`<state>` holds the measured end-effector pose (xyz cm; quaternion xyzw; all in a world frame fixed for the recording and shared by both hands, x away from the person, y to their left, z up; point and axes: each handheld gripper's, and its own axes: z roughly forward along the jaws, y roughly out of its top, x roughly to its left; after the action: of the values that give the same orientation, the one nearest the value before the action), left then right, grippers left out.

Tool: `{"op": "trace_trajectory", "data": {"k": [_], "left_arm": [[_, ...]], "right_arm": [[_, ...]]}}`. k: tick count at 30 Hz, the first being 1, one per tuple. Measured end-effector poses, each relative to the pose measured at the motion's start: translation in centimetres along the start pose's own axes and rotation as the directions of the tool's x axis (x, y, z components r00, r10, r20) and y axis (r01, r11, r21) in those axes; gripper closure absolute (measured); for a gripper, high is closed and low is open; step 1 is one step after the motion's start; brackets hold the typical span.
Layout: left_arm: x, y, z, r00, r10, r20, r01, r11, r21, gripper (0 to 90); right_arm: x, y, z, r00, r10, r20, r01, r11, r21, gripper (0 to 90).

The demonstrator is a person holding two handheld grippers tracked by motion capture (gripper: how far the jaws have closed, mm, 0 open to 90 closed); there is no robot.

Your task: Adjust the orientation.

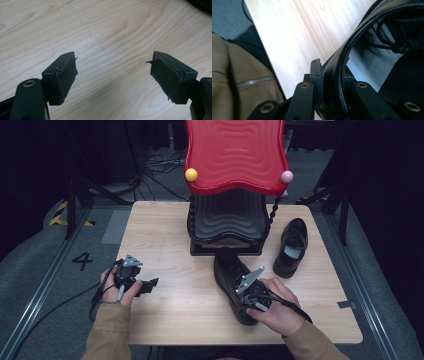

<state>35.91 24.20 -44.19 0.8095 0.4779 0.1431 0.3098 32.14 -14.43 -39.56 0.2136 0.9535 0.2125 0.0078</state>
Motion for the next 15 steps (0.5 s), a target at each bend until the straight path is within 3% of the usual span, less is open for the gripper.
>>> {"op": "trace_trajectory", "data": {"k": [3, 7, 10, 15], "left_arm": [[0.0, 0.0, 0.0, 1.0000, -0.002, 0.001, 0.002, 1.0000, -0.001, 21.7], [0.0, 0.0, 0.1, 1.0000, -0.004, 0.005, 0.004, 1.0000, 0.001, 21.7], [0.0, 0.0, 0.1, 1.0000, -0.003, 0.002, 0.003, 1.0000, 0.004, 21.6], [0.0, -0.1, 0.2, 1.0000, -0.006, 0.002, 0.006, 1.0000, 0.005, 21.7]], "right_arm": [[0.0, -0.2, 0.5, 1.0000, 0.005, -0.005, -0.005, 1.000, 0.016, 79.3], [0.1, -0.6, 1.3, 0.9998, 0.009, -0.016, -0.008, 0.996, 0.091, 79.5], [0.1, -0.7, 1.4, 0.9990, 0.038, -0.024, -0.035, 0.996, 0.085, 79.7], [0.2, -0.9, 1.0, 0.9984, 0.036, -0.044, -0.032, 0.995, 0.098, 80.7]]}}
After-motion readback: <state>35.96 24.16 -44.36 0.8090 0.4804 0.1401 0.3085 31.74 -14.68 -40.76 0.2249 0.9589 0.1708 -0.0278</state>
